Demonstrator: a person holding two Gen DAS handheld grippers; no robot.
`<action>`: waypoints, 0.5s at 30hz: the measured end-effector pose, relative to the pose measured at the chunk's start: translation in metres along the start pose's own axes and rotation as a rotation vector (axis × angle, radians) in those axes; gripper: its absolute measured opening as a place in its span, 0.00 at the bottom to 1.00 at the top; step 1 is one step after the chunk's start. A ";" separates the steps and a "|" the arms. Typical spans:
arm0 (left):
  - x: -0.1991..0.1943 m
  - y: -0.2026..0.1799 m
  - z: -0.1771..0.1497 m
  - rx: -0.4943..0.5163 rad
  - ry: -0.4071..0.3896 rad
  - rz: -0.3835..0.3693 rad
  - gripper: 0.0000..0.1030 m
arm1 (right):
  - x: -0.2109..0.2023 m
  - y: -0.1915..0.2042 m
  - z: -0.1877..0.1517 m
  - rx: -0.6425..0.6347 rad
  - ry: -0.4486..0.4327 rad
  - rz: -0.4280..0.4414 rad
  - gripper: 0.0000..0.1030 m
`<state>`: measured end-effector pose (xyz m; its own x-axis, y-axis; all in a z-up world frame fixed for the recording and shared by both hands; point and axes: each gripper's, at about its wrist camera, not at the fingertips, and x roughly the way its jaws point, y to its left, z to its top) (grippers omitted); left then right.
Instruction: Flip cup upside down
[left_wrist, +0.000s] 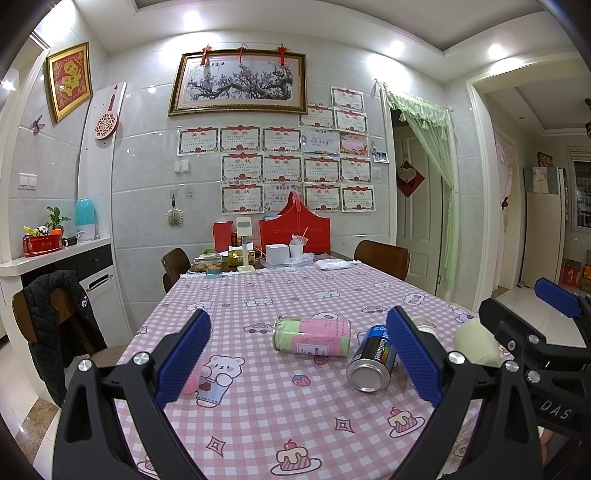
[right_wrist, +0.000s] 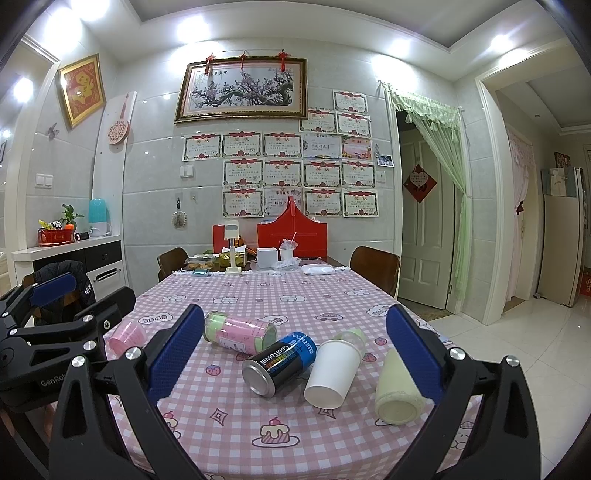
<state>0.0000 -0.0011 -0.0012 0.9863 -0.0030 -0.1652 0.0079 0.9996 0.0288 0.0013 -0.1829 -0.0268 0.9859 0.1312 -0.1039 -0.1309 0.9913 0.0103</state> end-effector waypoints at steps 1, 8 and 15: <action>-0.001 0.000 -0.001 0.000 0.000 0.000 0.92 | 0.000 0.000 0.000 0.001 0.000 0.000 0.92; 0.000 0.000 -0.002 0.000 0.002 0.002 0.92 | 0.000 0.000 -0.001 0.000 0.002 -0.001 0.92; 0.002 0.000 -0.006 0.006 0.002 0.008 0.92 | 0.002 0.000 -0.002 -0.001 0.008 -0.001 0.92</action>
<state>0.0014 -0.0011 -0.0074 0.9860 0.0046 -0.1669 0.0014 0.9993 0.0361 0.0031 -0.1824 -0.0290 0.9852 0.1301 -0.1113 -0.1299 0.9915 0.0090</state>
